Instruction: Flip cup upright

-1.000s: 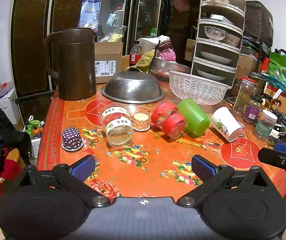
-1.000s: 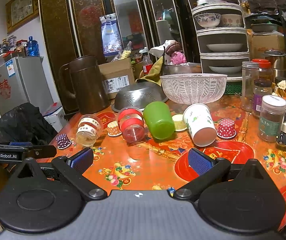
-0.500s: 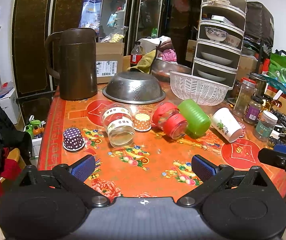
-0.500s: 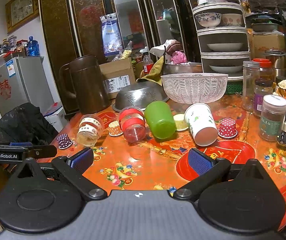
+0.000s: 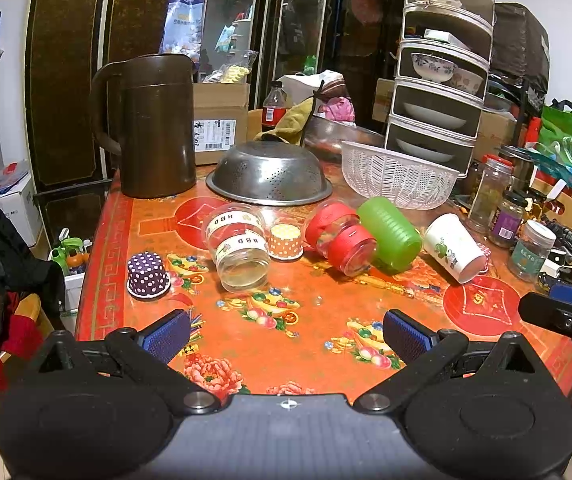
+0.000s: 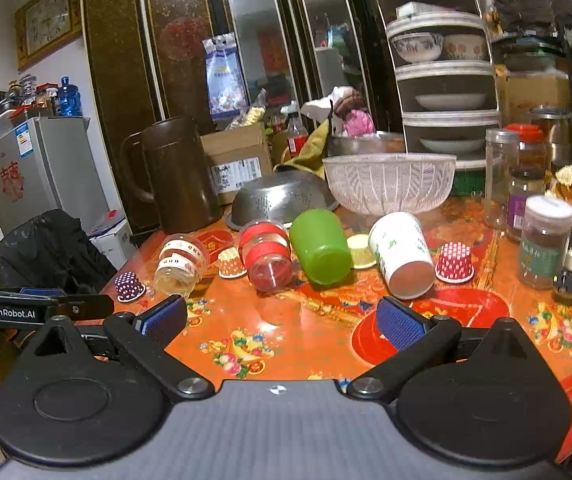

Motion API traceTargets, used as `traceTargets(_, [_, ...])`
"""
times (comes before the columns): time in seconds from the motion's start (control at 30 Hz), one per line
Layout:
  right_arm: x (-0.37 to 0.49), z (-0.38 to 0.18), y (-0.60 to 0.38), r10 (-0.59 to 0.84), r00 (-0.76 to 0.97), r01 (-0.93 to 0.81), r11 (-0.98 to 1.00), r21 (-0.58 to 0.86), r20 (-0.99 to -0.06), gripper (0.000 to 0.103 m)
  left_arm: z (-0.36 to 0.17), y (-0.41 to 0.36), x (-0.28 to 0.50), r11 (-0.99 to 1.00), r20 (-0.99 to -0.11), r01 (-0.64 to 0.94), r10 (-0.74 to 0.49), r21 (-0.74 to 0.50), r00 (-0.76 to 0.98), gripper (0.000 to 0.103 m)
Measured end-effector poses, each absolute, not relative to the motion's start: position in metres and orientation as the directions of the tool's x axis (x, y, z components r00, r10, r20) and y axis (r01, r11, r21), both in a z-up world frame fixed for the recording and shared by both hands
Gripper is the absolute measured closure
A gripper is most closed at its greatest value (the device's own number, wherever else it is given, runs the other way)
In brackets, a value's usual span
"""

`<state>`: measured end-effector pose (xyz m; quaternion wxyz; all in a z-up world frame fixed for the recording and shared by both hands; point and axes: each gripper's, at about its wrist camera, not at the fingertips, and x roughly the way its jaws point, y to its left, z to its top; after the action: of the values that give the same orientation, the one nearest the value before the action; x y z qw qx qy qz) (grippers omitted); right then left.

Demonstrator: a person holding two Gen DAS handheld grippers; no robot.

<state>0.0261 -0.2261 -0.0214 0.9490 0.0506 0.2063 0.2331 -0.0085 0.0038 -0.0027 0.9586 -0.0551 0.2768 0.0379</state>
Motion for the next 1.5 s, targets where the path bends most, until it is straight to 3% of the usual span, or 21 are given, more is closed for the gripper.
traceTargets(1.37, [0.030, -0.028, -0.227, 0.488, 0.785, -0.445, 0.873, 0.201, -0.381, 0.001, -0.004, 0.006, 0.001, 0.988, -0.557, -0.110, 0.031, -0.109, 0.830, 0.000])
traceTargets(1.5, [0.029, -0.029, -0.230, 0.491, 0.784, -0.445, 0.871, 0.207, -0.380, 0.001, 0.009, 0.014, 0.030, 0.992, -0.578, -0.118, 0.070, -0.047, 0.813, 0.000])
